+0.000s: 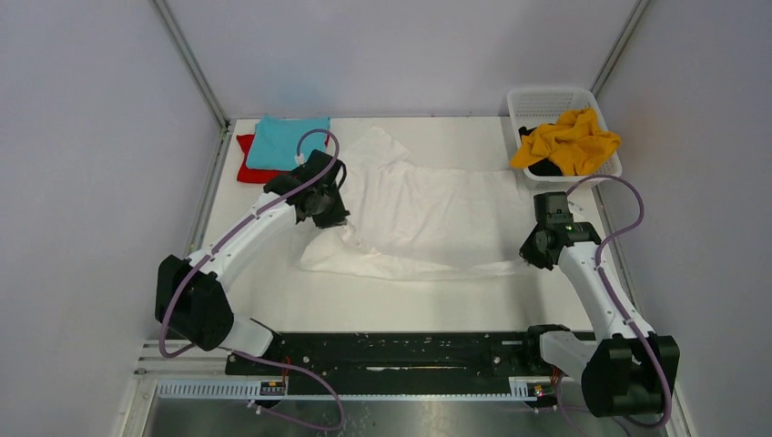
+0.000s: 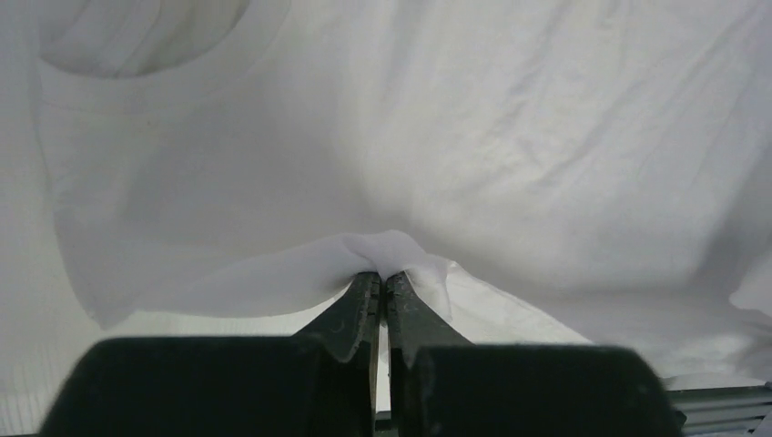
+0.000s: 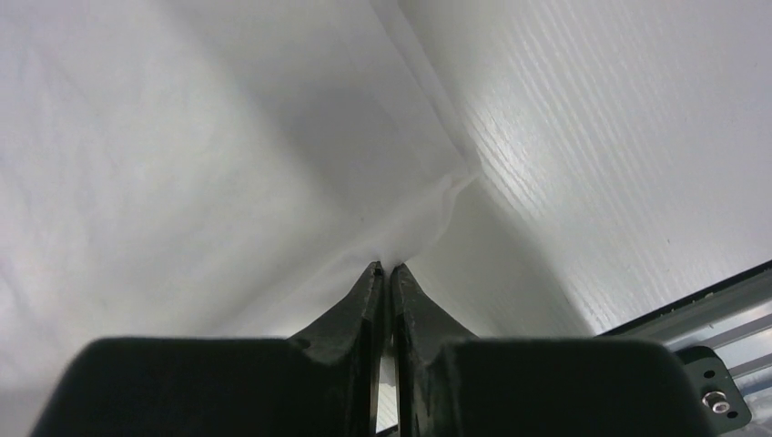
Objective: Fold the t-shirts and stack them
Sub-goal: Fold the flattened tshirt in 1/3 of the way
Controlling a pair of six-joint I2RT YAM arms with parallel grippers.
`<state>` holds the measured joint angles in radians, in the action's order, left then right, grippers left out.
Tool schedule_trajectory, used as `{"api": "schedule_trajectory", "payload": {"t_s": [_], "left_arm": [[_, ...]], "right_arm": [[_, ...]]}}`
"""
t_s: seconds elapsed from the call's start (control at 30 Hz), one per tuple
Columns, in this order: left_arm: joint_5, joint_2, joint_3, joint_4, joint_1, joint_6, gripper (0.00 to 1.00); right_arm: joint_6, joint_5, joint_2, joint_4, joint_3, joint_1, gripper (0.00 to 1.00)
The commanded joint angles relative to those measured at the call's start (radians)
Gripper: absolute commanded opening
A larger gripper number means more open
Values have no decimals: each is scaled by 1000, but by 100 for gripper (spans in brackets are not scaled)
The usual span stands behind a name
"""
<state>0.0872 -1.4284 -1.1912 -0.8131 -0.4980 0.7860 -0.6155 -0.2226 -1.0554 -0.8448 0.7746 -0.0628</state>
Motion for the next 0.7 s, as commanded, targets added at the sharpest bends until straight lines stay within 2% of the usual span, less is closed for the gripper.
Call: {"api": "schedule_trajectory", "payload": {"t_s": [0.0,0.33,0.4,0.47,0.5,0.53,0.57,0.6,0.63,0.67], "left_arm": [[32,-27,-103,32,40,-57,0],[58,-242,-287,26,65,-116,0],[104,-312,-342,27,66,-117,0],[137,-404,-416,13,75,-111,4],[128,-446,-453,8,83,-106,15],[107,-491,-499,-5,90,-104,31],[90,-526,-539,-8,94,-108,48],[90,-551,-579,-3,95,-107,70],[88,-580,-630,1,97,-110,97],[80,-600,-669,-2,98,-115,99]], "right_arm": [[41,25,-55,73,69,39,13],[46,88,-194,148,110,107,15],[33,90,-249,169,123,123,20],[14,83,-305,205,139,143,32],[2,72,-332,216,155,152,43],[-11,48,-360,218,173,162,55],[-29,6,-382,221,193,168,62],[-44,-39,-399,222,213,173,68],[-49,-78,-412,219,246,175,72],[-50,-103,-421,211,269,175,77]]}}
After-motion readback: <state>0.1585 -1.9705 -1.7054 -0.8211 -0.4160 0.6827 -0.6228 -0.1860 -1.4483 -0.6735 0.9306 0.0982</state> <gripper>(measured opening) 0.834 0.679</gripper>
